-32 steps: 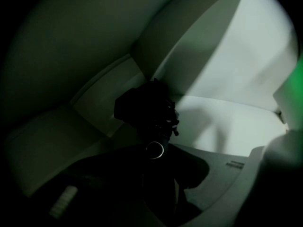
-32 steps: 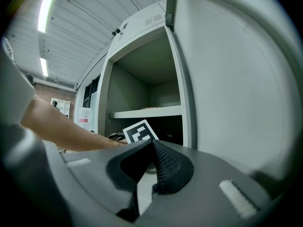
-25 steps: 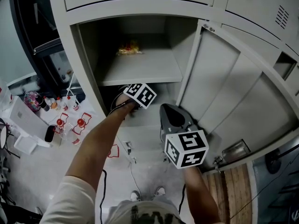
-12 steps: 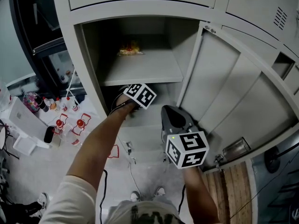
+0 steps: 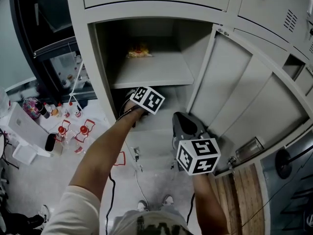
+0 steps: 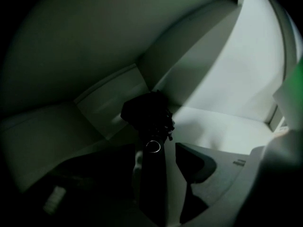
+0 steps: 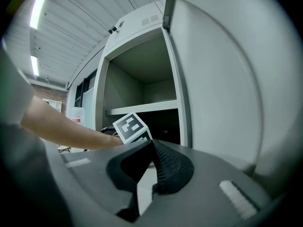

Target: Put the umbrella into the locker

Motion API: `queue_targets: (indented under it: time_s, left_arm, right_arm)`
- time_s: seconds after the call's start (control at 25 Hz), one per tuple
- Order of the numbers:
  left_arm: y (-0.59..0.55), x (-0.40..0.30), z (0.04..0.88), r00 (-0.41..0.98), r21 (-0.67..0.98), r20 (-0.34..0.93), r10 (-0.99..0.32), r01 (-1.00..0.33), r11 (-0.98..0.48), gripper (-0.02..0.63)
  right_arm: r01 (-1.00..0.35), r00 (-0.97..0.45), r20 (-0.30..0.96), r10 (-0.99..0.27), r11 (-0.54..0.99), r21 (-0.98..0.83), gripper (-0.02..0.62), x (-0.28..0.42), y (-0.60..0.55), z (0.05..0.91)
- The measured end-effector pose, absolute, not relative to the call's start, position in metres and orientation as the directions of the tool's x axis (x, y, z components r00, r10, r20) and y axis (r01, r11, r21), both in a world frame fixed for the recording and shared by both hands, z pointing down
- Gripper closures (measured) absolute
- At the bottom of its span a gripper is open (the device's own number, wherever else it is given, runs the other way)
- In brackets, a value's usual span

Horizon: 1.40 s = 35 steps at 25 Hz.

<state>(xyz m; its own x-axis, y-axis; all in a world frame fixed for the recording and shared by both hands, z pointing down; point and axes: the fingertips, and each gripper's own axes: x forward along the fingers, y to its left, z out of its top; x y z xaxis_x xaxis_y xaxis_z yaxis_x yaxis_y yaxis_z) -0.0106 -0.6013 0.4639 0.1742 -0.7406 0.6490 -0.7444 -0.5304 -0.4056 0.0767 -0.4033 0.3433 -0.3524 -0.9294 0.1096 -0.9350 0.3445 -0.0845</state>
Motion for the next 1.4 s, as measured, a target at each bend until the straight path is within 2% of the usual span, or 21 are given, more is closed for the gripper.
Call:
queue_targets:
  time_s: [0.32, 0.56, 1.04, 1.4]
  left_arm:
    - [-0.569, 0.006, 0.433, 0.324, -0.299, 0.581, -0.747, -0.768, -0.566, 0.322]
    - [-0.534, 0.024, 0.411, 0.464, -0.152, 0.535, -0.706, -0.769, -0.621, 0.322]
    - [-0.473, 0.02, 0.358, 0.574, -0.119, 0.404, -0.712, -0.739, -0.663, 0.324]
    - [-0.409, -0.001, 0.326, 0.592, -0.117, 0.276, -0.757, -0.761, -0.638, 0.422]
  right_arm:
    - [-0.956, -0.289, 0.108, -0.951, 0.281, -0.09, 0.598, 0.071, -0.389, 0.342]
    - [-0.971, -0.23, 0.1, -0.968, 0.222, -0.086, 0.598, 0.071, -0.371, 0.336]
    - [-0.971, -0.23, 0.084, -0.97, 0.223, -0.085, 0.598, 0.076, -0.352, 0.328]
    - [-0.939, -0.337, 0.067, -0.939, 0.331, -0.091, 0.598, 0.078, -0.337, 0.322]
